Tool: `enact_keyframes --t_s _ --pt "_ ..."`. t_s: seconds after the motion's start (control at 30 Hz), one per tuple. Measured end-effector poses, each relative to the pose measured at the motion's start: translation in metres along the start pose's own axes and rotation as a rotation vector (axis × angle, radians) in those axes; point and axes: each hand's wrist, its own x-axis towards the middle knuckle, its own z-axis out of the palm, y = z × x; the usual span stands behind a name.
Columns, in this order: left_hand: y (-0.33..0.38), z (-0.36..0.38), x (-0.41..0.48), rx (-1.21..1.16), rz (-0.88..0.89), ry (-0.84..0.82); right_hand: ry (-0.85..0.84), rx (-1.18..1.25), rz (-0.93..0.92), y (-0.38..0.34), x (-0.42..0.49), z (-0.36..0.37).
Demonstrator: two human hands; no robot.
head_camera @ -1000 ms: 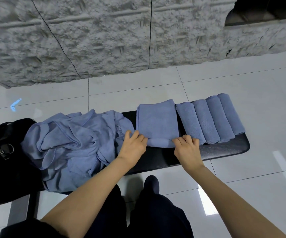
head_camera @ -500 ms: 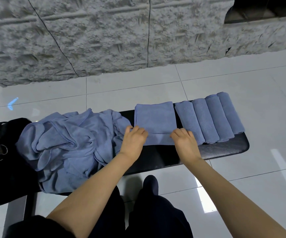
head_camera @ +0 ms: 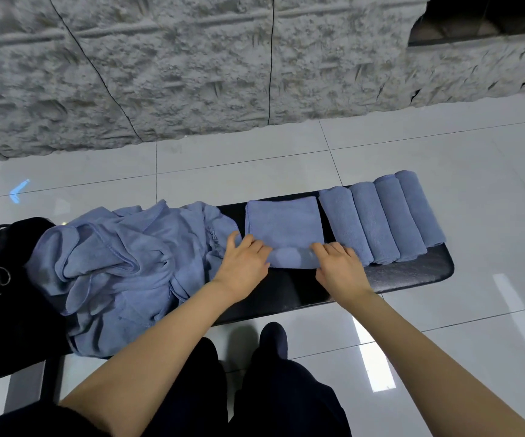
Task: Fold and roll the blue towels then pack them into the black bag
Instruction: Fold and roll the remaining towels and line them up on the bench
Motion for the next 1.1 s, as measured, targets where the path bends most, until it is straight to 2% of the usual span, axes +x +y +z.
enact_keyframes --t_s 0.13,0.23,0.33,0.4,0.47,0.5,0.63,0.7,0.83,0.93,1.03,1.1 --pt "0.000 -0.010 0.003 -0.282 -0.084 -0.097 0.002 0.003 -0.043 0.008 -0.001 -0.004" --pt "0.003 -0.011 0.016 -0.334 -0.190 -0.060 0.043 -0.091 -0.054 0.006 0.017 -0.008" --pt "0.010 -0.007 0.026 -0.374 -0.259 0.056 0.063 -0.076 -0.035 -0.003 0.027 -0.008" --pt "0.013 -0.004 0.028 -0.344 -0.204 0.143 0.077 -0.041 -0.058 -0.007 0.027 -0.003" --pt "0.014 0.005 0.025 -0.208 -0.129 0.243 0.091 -0.024 -0.087 -0.007 0.022 0.004" --pt "0.014 0.009 0.021 -0.144 -0.108 0.234 0.085 -0.023 -0.101 -0.006 0.020 0.008" --pt "0.016 0.016 0.014 0.026 -0.083 0.029 0.005 -0.065 -0.088 -0.007 0.019 0.016" --pt "0.017 0.008 0.021 0.069 -0.110 0.046 0.022 -0.077 -0.055 -0.012 0.027 0.012" --pt "0.008 -0.006 0.030 -0.033 -0.064 0.020 0.010 -0.114 -0.039 -0.014 0.037 0.002" --pt "0.002 -0.009 0.028 -0.154 -0.007 -0.087 0.020 -0.158 -0.067 -0.009 0.028 -0.003" --pt "0.000 -0.021 0.028 -0.247 -0.002 -0.355 -0.023 -0.173 -0.112 -0.009 0.008 -0.008" --pt "-0.002 -0.026 0.035 -0.260 0.043 -0.445 -0.085 -0.149 -0.109 -0.012 -0.003 -0.007"
